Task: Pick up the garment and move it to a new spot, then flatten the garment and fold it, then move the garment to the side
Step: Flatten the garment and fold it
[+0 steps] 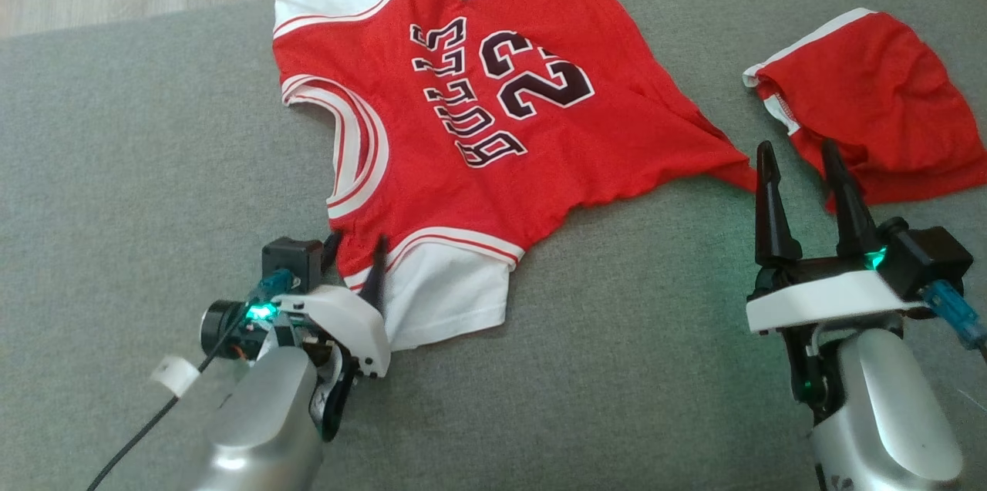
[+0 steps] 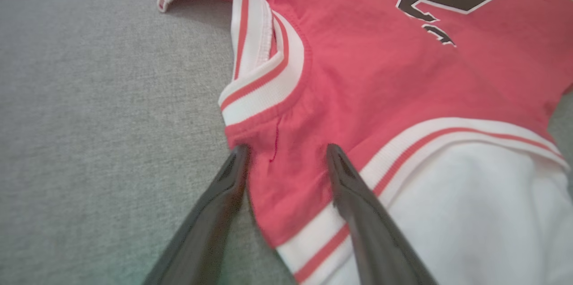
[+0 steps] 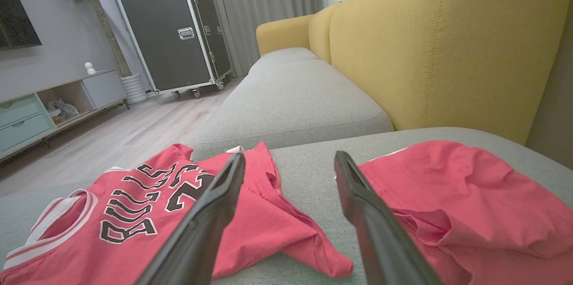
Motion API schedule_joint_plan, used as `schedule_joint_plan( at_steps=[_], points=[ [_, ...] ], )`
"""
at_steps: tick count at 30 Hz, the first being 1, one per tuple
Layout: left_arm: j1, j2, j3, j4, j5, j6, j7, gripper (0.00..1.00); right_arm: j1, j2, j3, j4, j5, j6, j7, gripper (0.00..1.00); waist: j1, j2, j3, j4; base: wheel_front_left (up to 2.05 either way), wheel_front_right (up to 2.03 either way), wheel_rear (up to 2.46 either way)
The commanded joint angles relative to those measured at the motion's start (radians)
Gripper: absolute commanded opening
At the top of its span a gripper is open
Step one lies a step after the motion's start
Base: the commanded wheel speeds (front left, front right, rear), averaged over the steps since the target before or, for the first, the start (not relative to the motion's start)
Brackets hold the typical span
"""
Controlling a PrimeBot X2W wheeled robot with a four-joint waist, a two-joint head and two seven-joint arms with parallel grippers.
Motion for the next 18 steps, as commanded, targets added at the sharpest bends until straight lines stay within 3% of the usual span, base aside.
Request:
schedule_joint_plan(
  at_steps=[1,11,18],
  points=[
    [-0.013,0.019,0.015,0.009,0.0,-0.009,0.002,0.0,-0.036,0.0,0.024,-0.038,0.008,-0.001,-0.006,1.0,-0.0001,0.0,0.0,-0.001,0.0,0.0,0.0],
    [-0.089,0.074,0.041,0.009,0.012,0.004,-0.14,0.0,-0.048,0.0,0.034,-0.033,0.006,-0.001,-0.006,1.0,-0.0001,0.0,0.002,0.001,0.0,0.0,0.0],
    [-0.237,0.169,0.023,0.042,0.053,-0.022,-0.115,0.0,-0.084,0.0,0.058,-0.035,0.002,-0.001,-0.006,1.0,-0.0001,0.0,0.041,-0.007,0.0,0.0,0.0]
  ],
)
